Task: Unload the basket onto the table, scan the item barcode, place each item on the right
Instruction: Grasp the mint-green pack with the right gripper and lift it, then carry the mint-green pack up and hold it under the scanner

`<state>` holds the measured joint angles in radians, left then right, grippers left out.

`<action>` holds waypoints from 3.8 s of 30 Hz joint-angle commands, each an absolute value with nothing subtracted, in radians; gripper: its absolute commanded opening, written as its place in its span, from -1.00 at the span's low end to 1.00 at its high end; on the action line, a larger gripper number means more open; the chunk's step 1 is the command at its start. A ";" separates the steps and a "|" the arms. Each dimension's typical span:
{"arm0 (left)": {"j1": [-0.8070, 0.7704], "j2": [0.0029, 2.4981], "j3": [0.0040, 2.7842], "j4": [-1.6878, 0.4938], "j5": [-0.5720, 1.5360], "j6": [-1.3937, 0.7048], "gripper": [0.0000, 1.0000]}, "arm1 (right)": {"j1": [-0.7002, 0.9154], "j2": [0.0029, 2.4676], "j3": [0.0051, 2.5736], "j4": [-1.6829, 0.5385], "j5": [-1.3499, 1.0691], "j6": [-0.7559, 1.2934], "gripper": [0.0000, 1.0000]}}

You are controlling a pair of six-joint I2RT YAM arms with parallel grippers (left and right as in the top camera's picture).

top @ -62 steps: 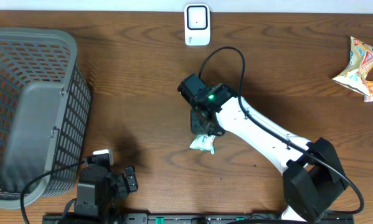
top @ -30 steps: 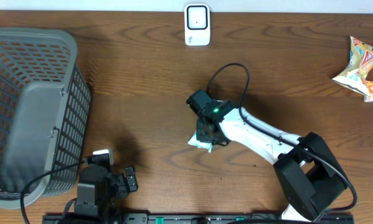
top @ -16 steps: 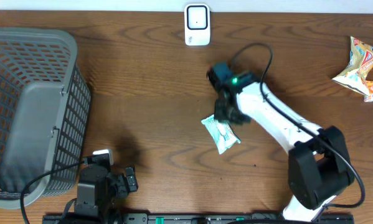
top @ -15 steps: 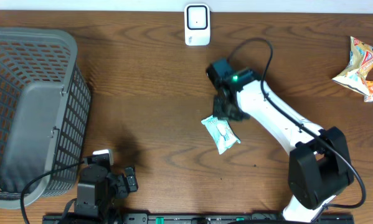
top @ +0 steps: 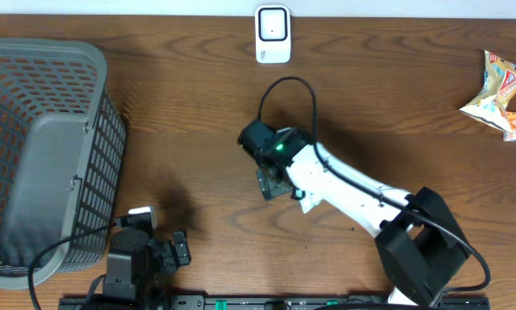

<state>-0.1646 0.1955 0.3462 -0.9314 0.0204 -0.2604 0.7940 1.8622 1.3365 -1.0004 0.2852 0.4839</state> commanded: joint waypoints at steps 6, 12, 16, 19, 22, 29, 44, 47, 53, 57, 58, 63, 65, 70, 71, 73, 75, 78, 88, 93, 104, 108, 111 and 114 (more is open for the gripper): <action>-0.160 0.194 0.351 -0.934 0.016 -0.248 0.95 | 0.812 1.886 1.260 -0.888 0.446 0.429 0.63; -0.160 0.194 0.351 -0.934 0.016 -0.248 0.95 | 0.812 1.971 1.242 -0.905 0.468 0.429 0.56; -0.160 0.194 0.351 -0.934 0.016 -0.248 0.96 | 0.812 2.038 1.242 -0.910 0.474 0.429 0.40; -0.160 0.194 0.351 -0.934 0.016 -0.248 0.95 | 0.812 2.128 1.242 -0.941 0.481 0.450 -0.03; -0.160 0.194 0.351 -0.934 0.016 -0.248 0.96 | 0.812 2.188 1.242 -0.987 0.479 0.459 -0.29; -0.160 0.194 0.351 -0.934 0.016 -0.248 0.95 | 0.810 2.193 1.279 -1.056 0.435 0.480 -0.98; -0.160 0.194 0.351 -0.934 0.016 -0.248 0.96 | 0.609 1.976 1.473 -1.269 -0.674 -0.479 -0.98; -0.160 0.194 0.351 -0.934 0.016 -0.248 0.96 | 0.531 1.978 1.465 -1.289 -0.896 -0.649 -0.98; -0.160 0.194 0.351 -0.934 0.016 -0.248 0.96 | 0.489 1.978 1.465 -1.359 -1.142 -0.995 -0.98; -0.160 0.194 0.351 -0.934 0.016 -0.248 0.96 | 0.492 1.978 1.465 -1.400 -1.172 -1.071 -0.98; -0.160 0.194 0.351 -0.934 0.016 -0.248 0.96 | 0.492 1.978 1.465 -1.409 -1.186 -1.097 -0.98; -0.160 0.194 0.351 -0.934 0.016 -0.248 0.95 | 0.492 1.978 1.465 -1.414 -1.231 -1.217 -0.98; -0.160 0.194 0.351 -0.934 0.016 -0.248 0.96 | 0.492 1.978 1.465 -1.414 -1.240 -1.275 -0.98; -0.160 0.194 0.351 -0.934 0.016 -0.248 0.96 | 0.492 1.980 1.464 -1.383 -1.211 -1.318 -0.98; -0.160 0.194 0.351 -0.934 0.016 -0.248 0.95 | 0.492 1.980 1.464 -1.381 -1.217 -1.318 -0.98; -0.160 0.194 0.351 -0.934 0.016 -0.248 0.95 | 0.492 1.980 1.464 -1.379 -1.232 -1.318 -0.98; -0.160 0.194 0.351 -0.934 0.016 -0.248 0.95 | 0.492 1.980 1.464 -1.377 -1.271 -1.318 -0.98; -0.160 0.194 0.351 -0.934 0.016 -0.248 0.95 | 0.492 1.980 1.464 -1.377 -1.291 -1.318 -0.98; -0.160 0.194 0.351 -0.934 0.016 -0.248 0.95 | 0.492 1.980 1.464 -1.376 -1.286 -1.318 -0.98; -0.160 0.194 0.351 -0.934 0.016 -0.248 0.96 | 0.492 1.980 1.467 -1.331 -1.190 -1.302 -0.97; -0.160 0.194 0.351 -0.934 0.016 -0.248 0.95 | 0.483 1.980 1.624 -1.030 -0.301 -0.451 -0.98; -0.160 0.194 0.351 -0.934 0.016 -0.248 0.95 | 0.491 1.980 1.643 -0.944 0.030 -0.343 -0.98; -0.160 0.194 0.351 -0.934 0.016 -0.248 0.95 | 0.497 1.982 1.642 -0.843 0.241 -0.335 -0.98; -0.160 0.194 0.351 -0.934 0.016 -0.248 0.95 | 0.496 1.982 1.642 -0.741 0.316 -0.340 -0.98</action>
